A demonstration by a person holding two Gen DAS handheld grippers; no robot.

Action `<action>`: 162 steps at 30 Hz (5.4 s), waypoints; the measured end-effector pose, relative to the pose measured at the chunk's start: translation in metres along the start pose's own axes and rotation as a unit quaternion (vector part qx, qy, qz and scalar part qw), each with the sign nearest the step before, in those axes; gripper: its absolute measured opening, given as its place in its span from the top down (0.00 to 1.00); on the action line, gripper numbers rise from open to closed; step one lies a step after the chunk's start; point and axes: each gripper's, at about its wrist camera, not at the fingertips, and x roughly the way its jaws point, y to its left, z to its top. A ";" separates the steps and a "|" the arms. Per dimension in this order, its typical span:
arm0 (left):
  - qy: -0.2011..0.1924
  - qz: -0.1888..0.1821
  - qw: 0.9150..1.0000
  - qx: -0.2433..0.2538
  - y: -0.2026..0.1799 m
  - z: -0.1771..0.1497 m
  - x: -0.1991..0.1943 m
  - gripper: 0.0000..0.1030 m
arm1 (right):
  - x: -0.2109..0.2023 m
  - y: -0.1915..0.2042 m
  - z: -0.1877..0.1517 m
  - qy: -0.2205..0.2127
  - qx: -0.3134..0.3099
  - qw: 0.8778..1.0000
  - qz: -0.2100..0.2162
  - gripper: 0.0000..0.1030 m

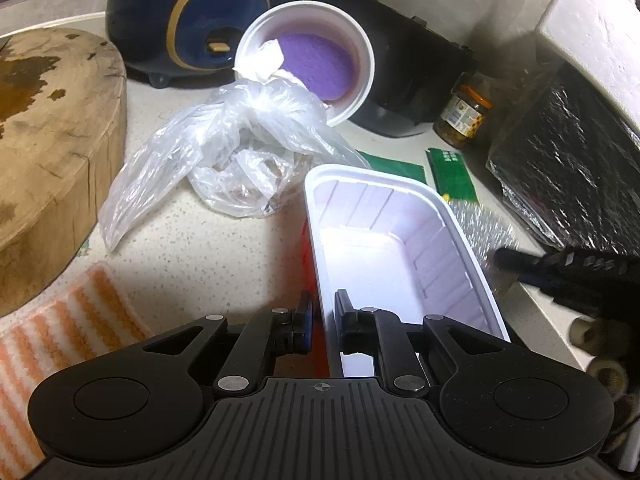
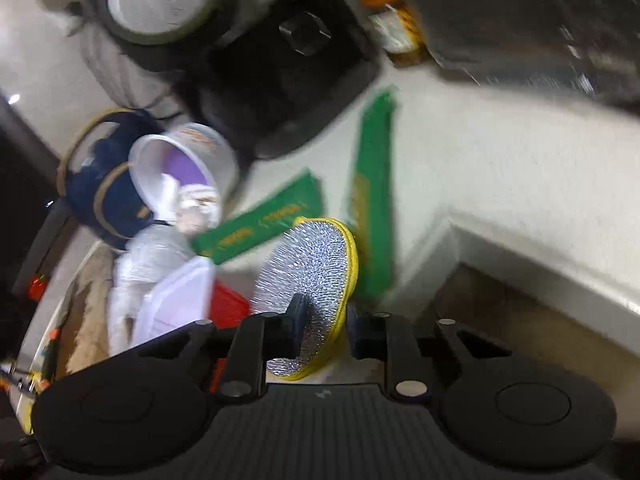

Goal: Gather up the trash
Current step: 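Grasp the round silver scouring pad with the right tool while the left tool holds the tray, then lower both tools into the green trash bag and release tray and pad, then raise both open tools out of the cabinet back to the counter, then grasp the rim of the white cup with purple sponge using the right tool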

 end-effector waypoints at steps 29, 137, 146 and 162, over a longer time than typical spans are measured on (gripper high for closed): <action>-0.016 -0.041 0.999 0.021 -0.001 0.003 -0.004 0.88 | -0.013 0.051 0.010 -0.064 -0.078 0.993 -0.064 0.86; -0.033 0.057 0.997 0.043 -0.058 -0.034 -0.076 0.76 | -0.068 -0.021 -0.078 0.078 -0.008 0.997 0.015 0.68; -0.041 0.047 0.996 0.059 -0.035 -0.006 -0.074 0.76 | -0.077 0.066 -0.055 0.016 -0.113 0.993 0.013 0.67; -0.077 -0.102 0.991 -0.034 0.075 0.010 -0.065 0.76 | 0.091 0.187 0.082 -0.014 -0.267 0.957 -0.110 0.67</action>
